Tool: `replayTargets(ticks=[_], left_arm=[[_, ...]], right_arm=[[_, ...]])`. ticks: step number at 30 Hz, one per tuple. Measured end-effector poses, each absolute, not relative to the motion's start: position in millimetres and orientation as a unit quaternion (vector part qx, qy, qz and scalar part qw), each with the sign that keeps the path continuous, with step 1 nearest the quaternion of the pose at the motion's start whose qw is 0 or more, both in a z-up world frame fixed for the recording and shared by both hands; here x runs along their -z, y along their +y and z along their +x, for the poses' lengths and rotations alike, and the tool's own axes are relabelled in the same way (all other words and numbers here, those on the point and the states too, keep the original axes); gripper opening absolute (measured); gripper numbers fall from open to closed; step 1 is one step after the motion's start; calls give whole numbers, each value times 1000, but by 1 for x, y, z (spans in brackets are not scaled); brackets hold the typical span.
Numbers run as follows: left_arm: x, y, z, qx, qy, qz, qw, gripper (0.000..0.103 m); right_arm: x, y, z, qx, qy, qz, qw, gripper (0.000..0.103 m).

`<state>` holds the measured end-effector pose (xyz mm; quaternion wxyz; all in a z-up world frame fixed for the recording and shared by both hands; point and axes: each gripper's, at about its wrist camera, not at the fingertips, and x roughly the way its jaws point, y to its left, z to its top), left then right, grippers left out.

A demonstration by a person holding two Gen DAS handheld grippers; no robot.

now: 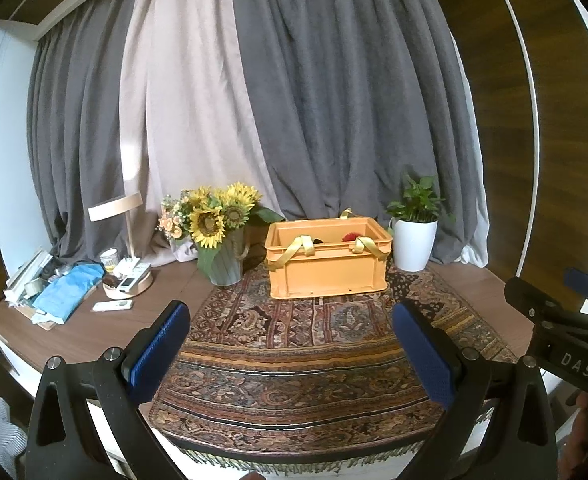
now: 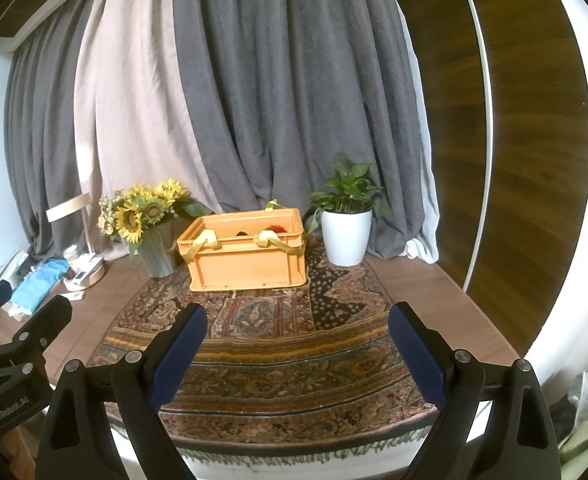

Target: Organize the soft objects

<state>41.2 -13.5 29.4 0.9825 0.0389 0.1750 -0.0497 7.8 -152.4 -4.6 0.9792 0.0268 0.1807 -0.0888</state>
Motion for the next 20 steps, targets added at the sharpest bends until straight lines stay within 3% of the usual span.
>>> replayTargets(ticks=[20], left_arm=[[-27,-15,41,43,176,38,983,103]], right_arm=[[4,-152,8,91,181,28,979,93]])
